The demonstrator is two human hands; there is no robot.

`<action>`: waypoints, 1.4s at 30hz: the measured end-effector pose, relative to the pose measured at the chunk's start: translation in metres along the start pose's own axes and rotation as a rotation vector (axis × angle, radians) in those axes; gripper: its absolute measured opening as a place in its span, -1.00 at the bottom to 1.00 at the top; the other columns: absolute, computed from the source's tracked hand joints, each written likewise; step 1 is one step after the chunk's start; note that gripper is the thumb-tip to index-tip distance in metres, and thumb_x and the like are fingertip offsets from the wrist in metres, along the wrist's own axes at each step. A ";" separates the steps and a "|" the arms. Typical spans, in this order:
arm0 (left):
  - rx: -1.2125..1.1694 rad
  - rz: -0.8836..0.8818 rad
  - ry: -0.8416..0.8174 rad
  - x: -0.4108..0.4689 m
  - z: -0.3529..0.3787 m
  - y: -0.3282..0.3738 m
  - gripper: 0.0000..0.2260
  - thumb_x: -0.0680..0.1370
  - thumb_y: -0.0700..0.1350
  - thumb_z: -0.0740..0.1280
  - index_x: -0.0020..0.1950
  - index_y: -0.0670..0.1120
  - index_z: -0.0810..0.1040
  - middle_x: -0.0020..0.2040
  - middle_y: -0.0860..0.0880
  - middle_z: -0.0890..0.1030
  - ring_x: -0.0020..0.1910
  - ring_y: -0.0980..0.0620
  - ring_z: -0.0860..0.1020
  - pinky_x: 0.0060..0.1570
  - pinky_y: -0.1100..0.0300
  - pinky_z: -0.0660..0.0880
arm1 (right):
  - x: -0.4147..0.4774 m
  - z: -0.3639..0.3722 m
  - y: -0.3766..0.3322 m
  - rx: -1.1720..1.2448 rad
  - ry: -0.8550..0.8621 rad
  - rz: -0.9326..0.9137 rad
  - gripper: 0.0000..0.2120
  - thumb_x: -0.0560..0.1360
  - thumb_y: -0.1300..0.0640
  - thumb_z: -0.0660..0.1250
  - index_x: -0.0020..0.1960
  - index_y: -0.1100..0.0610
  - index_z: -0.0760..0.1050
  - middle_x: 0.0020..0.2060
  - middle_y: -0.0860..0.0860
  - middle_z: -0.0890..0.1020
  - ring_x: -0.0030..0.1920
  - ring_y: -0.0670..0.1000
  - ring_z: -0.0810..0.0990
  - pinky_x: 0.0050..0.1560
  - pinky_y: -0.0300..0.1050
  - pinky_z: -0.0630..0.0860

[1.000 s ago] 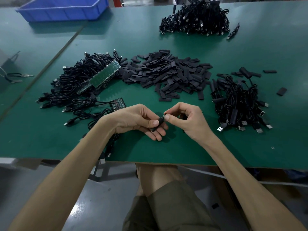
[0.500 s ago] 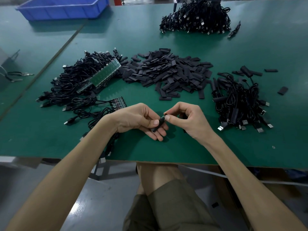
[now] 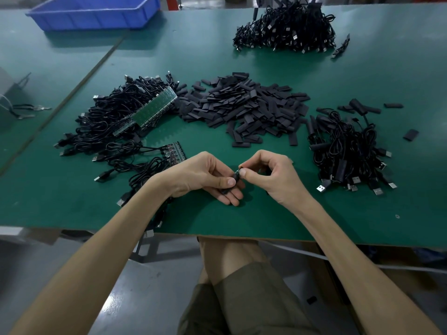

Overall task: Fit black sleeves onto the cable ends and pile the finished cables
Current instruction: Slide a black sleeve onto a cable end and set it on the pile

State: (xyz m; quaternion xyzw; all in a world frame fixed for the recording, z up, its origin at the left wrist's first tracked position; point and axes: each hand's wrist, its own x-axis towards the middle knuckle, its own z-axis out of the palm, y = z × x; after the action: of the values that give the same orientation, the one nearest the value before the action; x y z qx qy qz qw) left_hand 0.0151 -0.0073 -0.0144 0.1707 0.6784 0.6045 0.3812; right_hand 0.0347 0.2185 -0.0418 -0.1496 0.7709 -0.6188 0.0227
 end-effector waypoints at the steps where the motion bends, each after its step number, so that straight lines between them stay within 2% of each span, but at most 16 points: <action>1: 0.002 0.000 0.006 0.000 0.001 0.000 -0.84 0.62 -0.24 0.35 0.13 -0.28 0.66 0.00 -0.29 0.71 -0.02 -0.21 0.71 -0.07 0.14 0.66 | 0.000 0.000 0.000 -0.001 0.000 0.001 -0.96 0.51 0.24 0.52 -0.08 0.16 0.67 -0.26 -0.09 0.70 -0.23 -0.17 0.60 -0.15 -0.31 0.48; 6: 0.001 -0.001 0.019 0.000 0.001 -0.002 -0.84 0.62 -0.23 0.35 0.13 -0.27 0.66 0.00 -0.29 0.71 -0.02 -0.22 0.71 -0.08 0.13 0.66 | -0.001 -0.001 0.000 0.008 -0.001 0.001 -0.95 0.51 0.24 0.53 -0.09 0.17 0.66 -0.27 -0.10 0.69 -0.25 -0.17 0.59 -0.15 -0.31 0.48; 10: 0.002 -0.013 -0.020 -0.001 0.000 0.000 -0.80 0.62 -0.19 0.34 0.15 -0.26 0.66 0.03 -0.29 0.70 0.01 -0.24 0.70 -0.04 0.11 0.66 | -0.003 -0.001 -0.003 -0.010 -0.025 -0.012 -0.96 0.50 0.24 0.54 -0.09 0.17 0.69 -0.23 -0.01 0.71 -0.22 -0.13 0.60 -0.13 -0.28 0.49; 13: -0.003 -0.031 -0.052 -0.001 -0.002 0.003 -0.75 0.60 -0.14 0.35 0.17 -0.28 0.64 0.04 -0.29 0.70 0.03 -0.25 0.70 -0.02 0.10 0.65 | -0.004 -0.002 -0.005 -0.008 -0.033 -0.023 -0.95 0.49 0.22 0.56 -0.07 0.16 0.71 -0.17 0.09 0.73 -0.14 0.02 0.66 -0.03 -0.17 0.54; 15: -0.010 -0.031 -0.060 -0.001 -0.002 0.003 -0.74 0.59 -0.13 0.35 0.17 -0.27 0.64 0.05 -0.29 0.69 0.04 -0.26 0.69 -0.01 0.10 0.65 | -0.004 -0.002 -0.006 -0.012 -0.027 -0.032 -0.93 0.47 0.20 0.57 -0.06 0.15 0.72 -0.14 0.09 0.74 -0.04 0.10 0.68 0.08 -0.04 0.57; 18: -0.020 -0.023 -0.062 0.000 -0.003 0.003 -0.75 0.60 -0.14 0.34 0.16 -0.27 0.65 0.05 -0.29 0.69 0.04 -0.27 0.69 0.00 0.09 0.65 | -0.004 -0.001 -0.007 -0.037 -0.029 -0.048 -0.93 0.47 0.20 0.57 -0.05 0.12 0.73 -0.12 0.05 0.74 0.00 0.10 0.67 0.18 0.12 0.56; 21: -0.032 -0.019 -0.053 0.000 -0.003 0.003 -0.76 0.60 -0.16 0.33 0.15 -0.29 0.64 -0.03 -0.24 0.70 0.03 -0.25 0.69 -0.01 0.11 0.64 | -0.004 -0.002 -0.007 -0.037 -0.036 -0.053 -0.91 0.48 0.22 0.56 -0.05 0.07 0.73 -0.12 0.03 0.73 0.02 0.10 0.66 0.20 0.19 0.54; 27: -0.046 -0.045 -0.067 0.000 -0.004 0.005 -0.78 0.60 -0.18 0.33 0.13 -0.31 0.61 -0.08 -0.19 0.67 0.04 -0.22 0.69 0.02 0.14 0.64 | -0.004 -0.001 -0.007 -0.080 -0.055 -0.077 -0.87 0.50 0.27 0.51 -0.05 0.06 0.73 -0.16 -0.05 0.72 0.07 0.07 0.62 0.23 0.18 0.49; 36: -0.096 -0.044 -0.058 0.000 -0.007 0.001 -0.82 0.58 -0.19 0.38 0.11 -0.25 0.68 -0.04 -0.23 0.69 0.03 -0.23 0.70 0.02 0.09 0.65 | -0.008 0.005 -0.010 -0.163 -0.029 -0.120 -0.89 0.48 0.30 0.53 -0.07 0.11 0.72 -0.11 -0.02 0.69 0.08 0.05 0.59 0.19 0.13 0.49; 42: -0.110 -0.064 -0.046 0.000 -0.007 0.001 -0.83 0.58 -0.17 0.38 0.08 -0.22 0.70 -0.06 -0.21 0.68 0.02 -0.21 0.70 0.02 0.11 0.65 | -0.009 0.005 -0.012 -0.201 -0.036 -0.138 -0.89 0.48 0.28 0.54 -0.02 0.14 0.73 -0.09 -0.04 0.68 0.08 0.03 0.58 0.20 0.01 0.49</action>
State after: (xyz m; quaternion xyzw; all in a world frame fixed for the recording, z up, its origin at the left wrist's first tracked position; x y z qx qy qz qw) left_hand 0.0101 -0.0119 -0.0132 0.1417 0.6403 0.6241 0.4247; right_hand 0.0467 0.2138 -0.0332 -0.2150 0.8164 -0.5355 -0.0212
